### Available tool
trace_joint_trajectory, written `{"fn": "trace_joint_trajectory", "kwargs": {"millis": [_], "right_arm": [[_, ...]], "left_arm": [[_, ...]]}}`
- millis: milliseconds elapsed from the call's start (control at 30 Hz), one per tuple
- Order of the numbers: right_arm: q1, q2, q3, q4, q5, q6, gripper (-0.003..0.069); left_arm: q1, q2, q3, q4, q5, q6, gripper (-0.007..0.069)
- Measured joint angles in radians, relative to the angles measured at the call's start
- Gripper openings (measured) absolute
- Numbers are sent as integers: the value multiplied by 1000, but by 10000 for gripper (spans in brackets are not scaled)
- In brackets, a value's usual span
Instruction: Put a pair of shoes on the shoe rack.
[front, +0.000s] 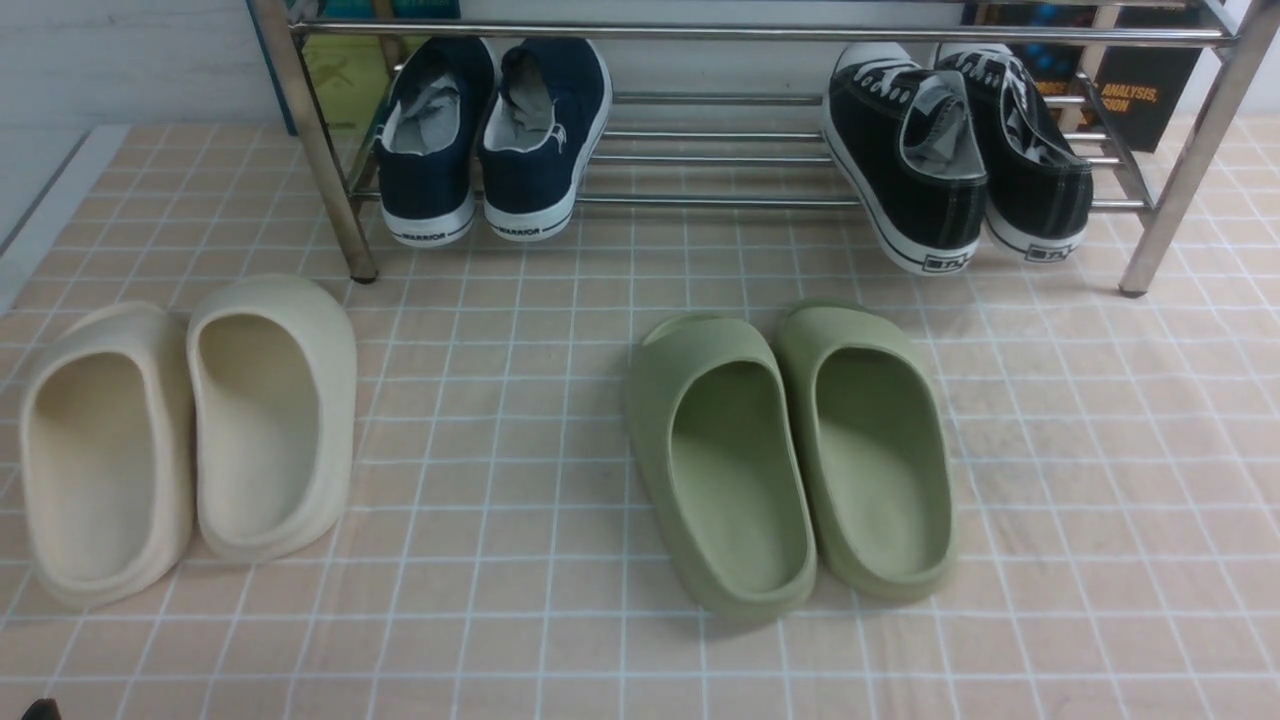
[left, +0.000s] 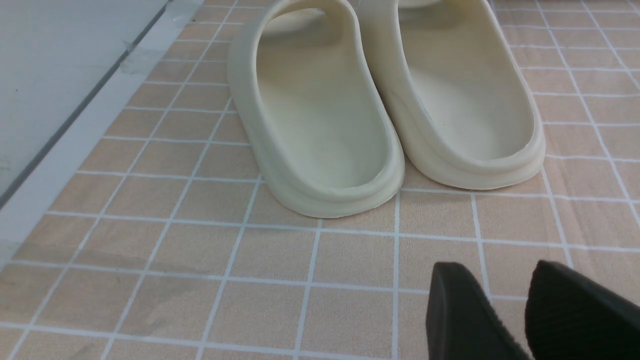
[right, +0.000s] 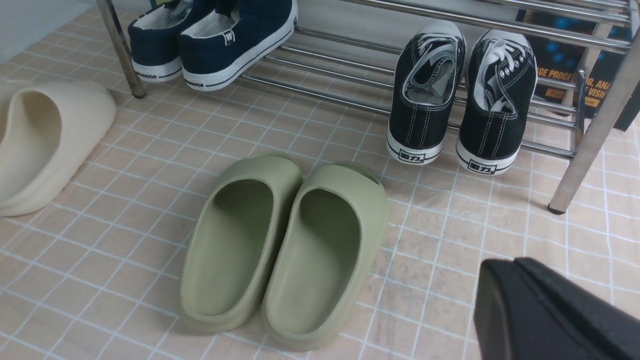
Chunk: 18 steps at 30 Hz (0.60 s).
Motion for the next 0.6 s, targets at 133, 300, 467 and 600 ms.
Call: {"fn": "trace_joint_trajectory", "kwargs": {"millis": [133, 300, 467, 600], "right_arm": [[0, -46, 151, -19, -132, 0, -19], [-15, -209, 455, -141, -387, 11, -19], [-84, -363, 685, -232, -462, 143, -19], [-150, -471, 819, -332, -473, 300, -19]], "left_arm": [[0, 0, 0, 0, 0, 0, 238], [0, 0, 0, 0, 0, 0, 238], [0, 0, 0, 0, 0, 0, 238], [0, 0, 0, 0, 0, 0, 238]]}}
